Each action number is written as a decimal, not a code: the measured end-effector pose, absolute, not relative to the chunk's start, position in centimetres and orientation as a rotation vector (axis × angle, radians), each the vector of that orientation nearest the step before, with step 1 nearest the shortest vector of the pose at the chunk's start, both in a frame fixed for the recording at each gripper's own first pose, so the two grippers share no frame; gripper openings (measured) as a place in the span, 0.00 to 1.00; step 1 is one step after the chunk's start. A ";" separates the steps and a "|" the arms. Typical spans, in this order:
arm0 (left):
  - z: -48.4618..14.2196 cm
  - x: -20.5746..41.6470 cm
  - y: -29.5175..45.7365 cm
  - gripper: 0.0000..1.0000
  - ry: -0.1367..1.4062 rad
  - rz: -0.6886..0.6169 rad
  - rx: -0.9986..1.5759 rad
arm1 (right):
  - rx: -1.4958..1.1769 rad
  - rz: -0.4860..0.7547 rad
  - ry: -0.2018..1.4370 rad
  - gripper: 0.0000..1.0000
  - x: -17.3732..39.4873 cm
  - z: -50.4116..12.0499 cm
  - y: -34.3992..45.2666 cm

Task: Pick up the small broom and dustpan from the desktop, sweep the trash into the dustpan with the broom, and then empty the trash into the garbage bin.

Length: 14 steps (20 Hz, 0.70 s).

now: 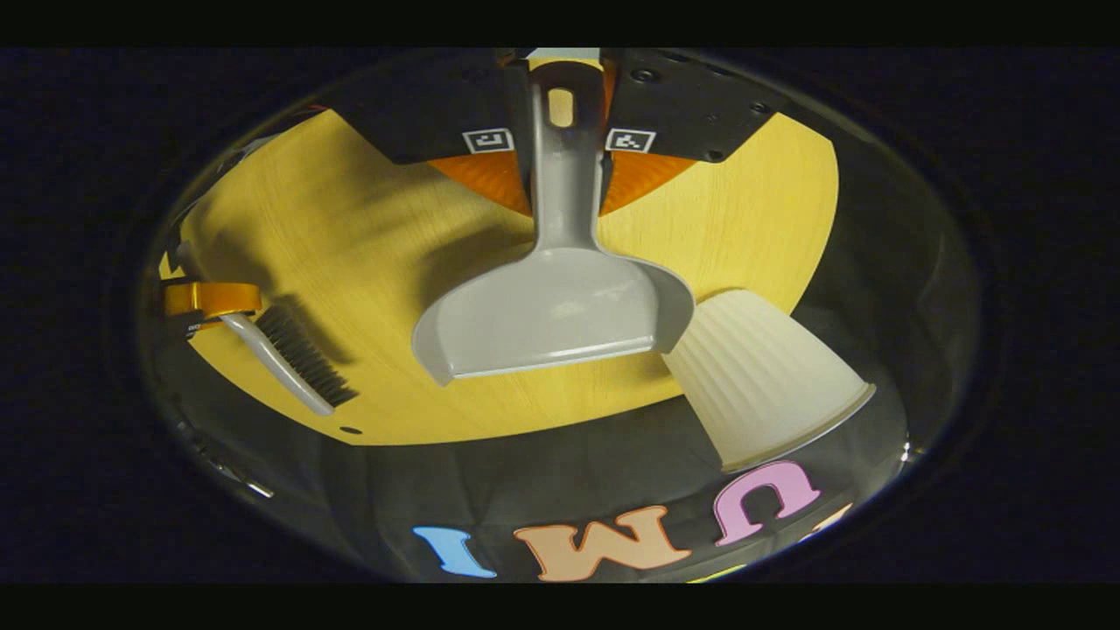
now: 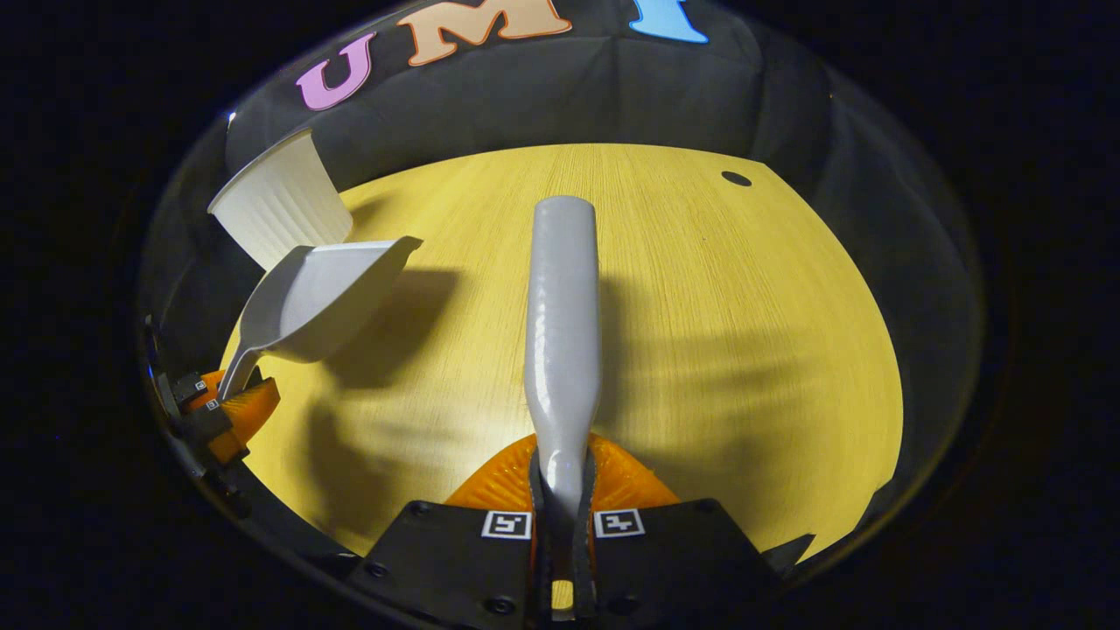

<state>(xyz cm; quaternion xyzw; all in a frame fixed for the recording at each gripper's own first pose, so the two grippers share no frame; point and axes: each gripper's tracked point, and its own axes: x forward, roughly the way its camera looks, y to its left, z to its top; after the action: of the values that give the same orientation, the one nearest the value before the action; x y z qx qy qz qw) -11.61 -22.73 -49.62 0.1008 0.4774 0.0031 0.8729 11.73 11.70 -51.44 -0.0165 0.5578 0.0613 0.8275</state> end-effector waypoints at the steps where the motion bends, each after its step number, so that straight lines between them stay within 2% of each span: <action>1: -49.5 -11.7 -22.9 0.24 1.009 0.004 0.211 | -0.048 0.124 1.203 0.12 11.7 -51.7 11.7; 4: -49.2 -11.8 -23.1 0.24 1.046 -0.006 0.203 | -0.080 0.102 1.279 0.12 11.2 -52.0 11.5; 9: -49.0 -11.7 -23.1 0.25 1.071 -0.015 0.204 | -0.114 0.078 1.311 0.12 11.9 -50.8 11.5; 11: -49.4 -12.0 -23.1 0.25 1.085 -0.013 0.201 | -0.105 0.088 1.339 0.17 11.8 -51.4 11.5; 14: -49.2 -12.1 -22.8 0.31 1.079 -0.002 0.202 | -0.102 0.099 1.357 0.25 11.4 -51.5 11.5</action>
<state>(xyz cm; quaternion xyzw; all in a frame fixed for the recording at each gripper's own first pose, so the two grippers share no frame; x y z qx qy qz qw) -12.10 -22.82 -49.18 0.0962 0.5129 -0.0011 0.8530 11.43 11.53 -51.50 -0.0473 0.6270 0.0458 0.7762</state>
